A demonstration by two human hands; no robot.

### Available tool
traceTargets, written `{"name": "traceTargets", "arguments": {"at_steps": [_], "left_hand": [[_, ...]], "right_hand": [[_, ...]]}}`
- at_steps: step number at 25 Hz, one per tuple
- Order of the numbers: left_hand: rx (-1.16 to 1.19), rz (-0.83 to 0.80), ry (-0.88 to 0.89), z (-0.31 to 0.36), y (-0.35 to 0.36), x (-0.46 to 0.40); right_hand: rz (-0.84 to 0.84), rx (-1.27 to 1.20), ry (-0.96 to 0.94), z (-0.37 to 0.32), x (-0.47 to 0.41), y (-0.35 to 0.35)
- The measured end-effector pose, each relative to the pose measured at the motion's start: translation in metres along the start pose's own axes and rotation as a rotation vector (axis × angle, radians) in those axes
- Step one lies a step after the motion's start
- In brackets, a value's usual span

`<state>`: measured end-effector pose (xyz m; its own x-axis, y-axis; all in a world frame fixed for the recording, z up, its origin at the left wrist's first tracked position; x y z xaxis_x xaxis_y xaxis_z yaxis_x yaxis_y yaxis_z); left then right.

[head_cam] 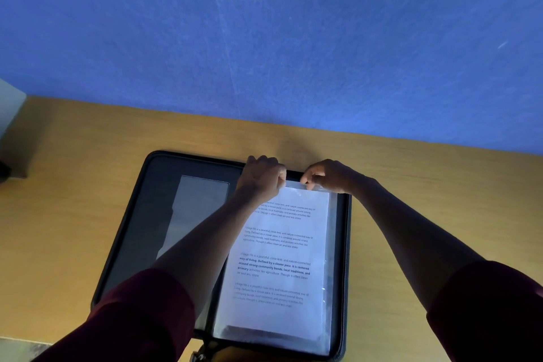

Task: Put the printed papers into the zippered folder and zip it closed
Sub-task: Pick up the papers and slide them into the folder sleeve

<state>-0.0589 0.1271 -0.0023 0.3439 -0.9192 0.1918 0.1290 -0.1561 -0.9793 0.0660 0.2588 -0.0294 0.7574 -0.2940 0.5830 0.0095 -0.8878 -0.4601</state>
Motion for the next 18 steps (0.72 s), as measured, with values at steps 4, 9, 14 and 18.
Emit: {"name": "traceTargets", "arguments": {"at_steps": [4, 9, 14, 18], "left_hand": [[0.005, -0.005, -0.008, 0.0, -0.001, 0.001], [-0.008, -0.014, -0.023, 0.0, -0.002, 0.003], [0.003, -0.016, -0.022, -0.002, 0.002, 0.004], [0.04, -0.002, -0.033, -0.004, 0.004, 0.006]], "right_hand": [[-0.013, 0.031, 0.04, -0.005, -0.001, 0.004], [-0.04, 0.095, 0.039, -0.005, 0.004, 0.009], [0.027, 0.116, 0.024, -0.001, 0.013, 0.009], [0.202, 0.081, 0.014, 0.005, 0.024, 0.003]]}}
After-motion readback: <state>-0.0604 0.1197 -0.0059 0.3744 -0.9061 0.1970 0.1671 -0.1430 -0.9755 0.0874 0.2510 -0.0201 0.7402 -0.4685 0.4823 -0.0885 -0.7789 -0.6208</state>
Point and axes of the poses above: each hand's wrist, its own x-axis away from the middle knuckle, its own y-axis out of the palm, z = x × y, the point moved 5 cm from there along -x, towards the middle knuckle, and after that the axes turned 10 degrees about -x, right-handed, at the moved point
